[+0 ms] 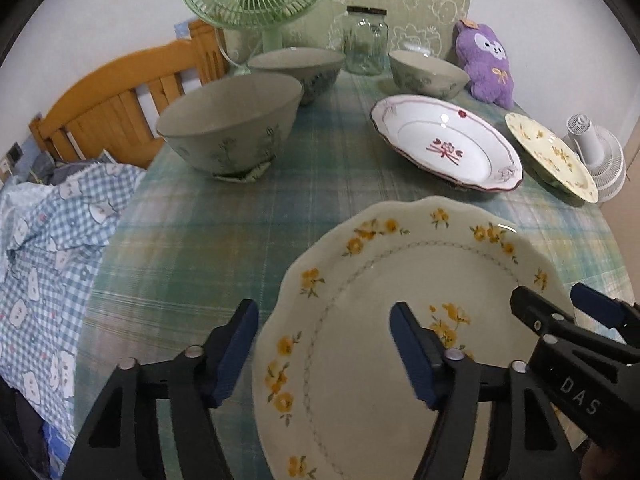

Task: Organize plates and bowls
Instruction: 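Close both grippers on the rim of the scalloped yellow-flower plate, then lift the scalloped plate with both grippers toward the dotted-rim yellow plate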

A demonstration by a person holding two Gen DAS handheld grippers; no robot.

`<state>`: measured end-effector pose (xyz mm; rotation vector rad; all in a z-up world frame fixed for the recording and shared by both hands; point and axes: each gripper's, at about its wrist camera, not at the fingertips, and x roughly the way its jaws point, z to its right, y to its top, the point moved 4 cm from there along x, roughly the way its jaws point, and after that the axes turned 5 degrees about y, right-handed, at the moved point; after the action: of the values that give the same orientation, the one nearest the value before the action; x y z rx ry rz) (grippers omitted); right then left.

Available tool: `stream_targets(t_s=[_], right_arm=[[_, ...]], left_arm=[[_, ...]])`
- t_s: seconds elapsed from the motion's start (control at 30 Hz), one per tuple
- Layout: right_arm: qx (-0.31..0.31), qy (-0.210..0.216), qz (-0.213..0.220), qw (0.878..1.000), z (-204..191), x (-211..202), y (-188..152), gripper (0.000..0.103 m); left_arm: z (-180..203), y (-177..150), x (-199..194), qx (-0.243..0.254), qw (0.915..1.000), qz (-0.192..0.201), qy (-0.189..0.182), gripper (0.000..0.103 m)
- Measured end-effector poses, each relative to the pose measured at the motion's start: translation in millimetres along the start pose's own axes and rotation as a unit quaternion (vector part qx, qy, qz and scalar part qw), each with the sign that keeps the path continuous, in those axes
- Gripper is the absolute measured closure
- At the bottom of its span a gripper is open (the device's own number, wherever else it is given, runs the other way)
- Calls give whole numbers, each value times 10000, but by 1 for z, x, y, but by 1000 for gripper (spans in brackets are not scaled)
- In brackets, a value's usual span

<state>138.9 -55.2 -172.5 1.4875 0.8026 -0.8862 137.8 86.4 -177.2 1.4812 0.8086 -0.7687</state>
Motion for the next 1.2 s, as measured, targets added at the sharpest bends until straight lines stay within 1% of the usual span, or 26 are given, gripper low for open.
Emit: stream_targets(t_s=[0.13, 0.17, 0.23, 0.37, 0.53, 0.6, 0.67, 0.8, 0.97, 1.1, 1.2], right_arm=[[32, -27, -273, 9996, 0, 10, -5, 36], [35, -20, -372, 9993, -1, 14, -7, 39], [41, -39, -366, 9993, -1, 14, -6, 39], [70, -76, -422, 9991, -2, 13, -5, 39], [85, -174, -524, 9984, -1, 11, -3, 39], [133, -240, -580, 9979, 4, 9, -3, 39], [193, -269, -614, 9976, 9, 5, -3, 39], [312, -382, -603, 9970, 22, -8, -1, 39], [460, -488, -485, 9966, 43, -27, 2, 39], [540, -489, -420, 9965, 67, -34, 6, 39], [485, -475, -320, 9972, 85, -36, 13, 39]], left_arm=[[-2, 2, 6, -14, 9999, -92, -59, 38], [-2, 1, 8, 5, 9999, -141, -47, 39], [-2, 1, 9, 27, 9998, -179, -25, 41], [-1, 2, 10, 124, 9996, -234, 22, 40], [0, 2, 10, 117, 9992, -392, -48, 40], [4, 2, 7, 150, 9988, -451, -144, 40], [8, 6, 3, 181, 9988, -412, -193, 40], [20, 13, -9, 311, 9985, -316, -308, 40], [42, 23, -20, 476, 9977, -257, -415, 40], [64, 27, -28, 560, 9973, -196, -437, 40], [81, 28, -34, 527, 9977, -119, -418, 40]])
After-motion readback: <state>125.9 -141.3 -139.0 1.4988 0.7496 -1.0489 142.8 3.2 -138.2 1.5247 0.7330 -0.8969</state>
